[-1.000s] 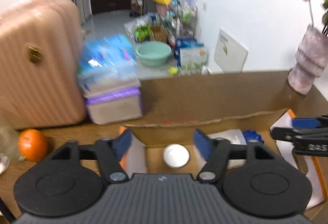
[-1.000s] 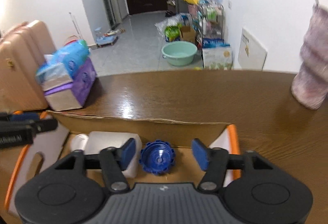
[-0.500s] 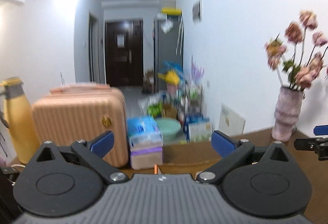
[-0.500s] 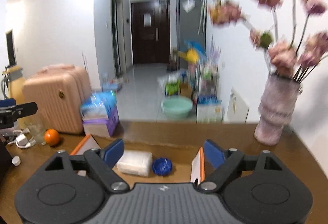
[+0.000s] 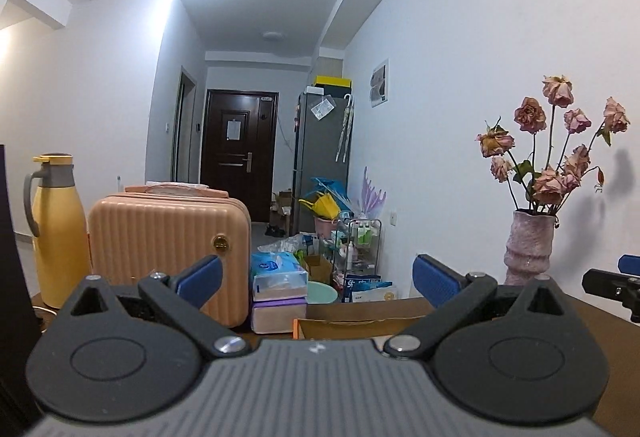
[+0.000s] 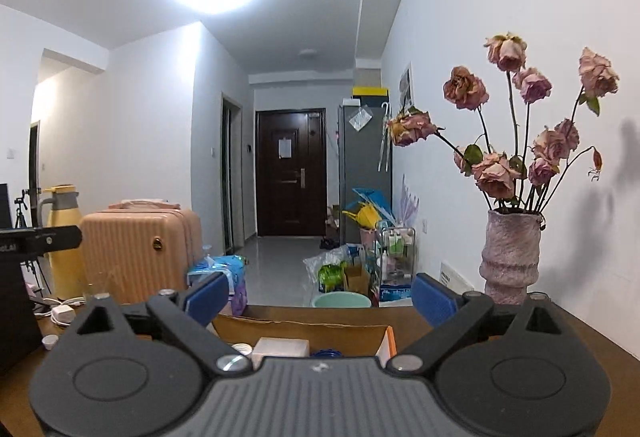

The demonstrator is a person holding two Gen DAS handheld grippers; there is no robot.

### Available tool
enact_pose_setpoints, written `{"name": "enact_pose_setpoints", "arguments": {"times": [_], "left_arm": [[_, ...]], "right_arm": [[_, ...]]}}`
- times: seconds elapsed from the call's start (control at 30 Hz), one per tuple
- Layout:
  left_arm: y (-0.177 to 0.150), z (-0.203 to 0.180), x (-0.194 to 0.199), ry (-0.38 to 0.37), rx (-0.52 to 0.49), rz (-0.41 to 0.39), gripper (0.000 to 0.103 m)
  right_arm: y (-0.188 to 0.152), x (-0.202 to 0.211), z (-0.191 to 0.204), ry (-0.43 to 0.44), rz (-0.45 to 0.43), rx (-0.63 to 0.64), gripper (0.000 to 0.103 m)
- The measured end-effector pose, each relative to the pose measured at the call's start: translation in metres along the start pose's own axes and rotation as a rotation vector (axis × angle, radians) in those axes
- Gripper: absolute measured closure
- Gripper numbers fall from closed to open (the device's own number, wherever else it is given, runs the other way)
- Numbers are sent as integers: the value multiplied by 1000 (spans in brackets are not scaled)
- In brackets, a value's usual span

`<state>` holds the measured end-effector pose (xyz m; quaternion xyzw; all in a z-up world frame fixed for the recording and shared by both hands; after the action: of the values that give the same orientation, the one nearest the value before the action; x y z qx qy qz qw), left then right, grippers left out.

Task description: Organize rigid objects

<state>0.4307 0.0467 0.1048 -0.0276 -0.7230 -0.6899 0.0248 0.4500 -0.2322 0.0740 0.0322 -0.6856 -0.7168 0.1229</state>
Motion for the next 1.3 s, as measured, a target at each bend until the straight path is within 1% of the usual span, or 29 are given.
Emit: {"name": "enact_pose_setpoints", "arguments": {"times": [0.13,0.3,0.43,0.5,0.57,0.6,0.67,0.7,0.73,0.8,0.83,0.87,0.93,0.97,1.0,1.03,1.1,1.2,1.3], "left_arm": [[-5,3,23,-1,-14,-26,0],[-23,3,62,16,-62,-60,0],[-46,-1,105,12,-132,-65,0],[-61,-1,131,-2,-131,-71,0],[-77,3,158,1,-125,-55,0],[-84,5,173,9,-127,-49,0],[-99,11,203,31,-127,-70,0],[-106,16,219,55,-120,-93,0],[-115,21,235,94,-111,-112,0],[-132,24,260,155,-98,-121,0],[-142,24,272,165,-91,-115,0],[-151,21,282,149,-103,-115,0],[-162,11,287,92,-165,-106,0],[-165,6,287,68,-194,-103,0],[-168,2,286,60,-212,-104,0],[-168,-1,285,61,-222,-113,0],[-169,-3,283,68,-209,-119,0],[-173,0,282,62,-183,-100,0],[-174,0,276,63,-207,-92,0]], "right_arm": [[-7,21,2,2,-29,-32,4],[-17,54,5,3,-52,-26,2],[-35,95,16,11,-52,-8,2],[-47,117,22,11,-33,16,1],[-60,141,29,9,-8,44,1],[-68,154,31,5,0,52,1],[-86,182,37,14,5,67,0],[-95,195,40,9,0,64,0],[-106,209,44,2,-3,64,0],[-128,235,51,-39,-3,45,0],[-140,247,55,-73,7,23,0],[-151,256,58,-96,10,-3,0],[-167,269,67,-109,23,-43,0],[-173,271,72,-93,35,-46,0],[-177,272,78,-69,41,-30,0],[-178,271,82,-60,42,-8,0],[-174,268,88,-67,41,28,0],[-169,263,90,-56,31,33,0],[-166,252,89,-50,39,23,0]]}}
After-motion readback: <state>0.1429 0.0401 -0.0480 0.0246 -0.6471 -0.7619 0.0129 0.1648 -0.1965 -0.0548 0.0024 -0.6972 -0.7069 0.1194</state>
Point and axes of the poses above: each gripper's, at about its wrist camera, not at the fingertips, and x roughly against the way its jaws point, z to its left, y to its top, the point moved 7 cm from there along -x, roughly the way its jaws point, and after that the axes turned 1 degree about -z, right-handed, at the moved point
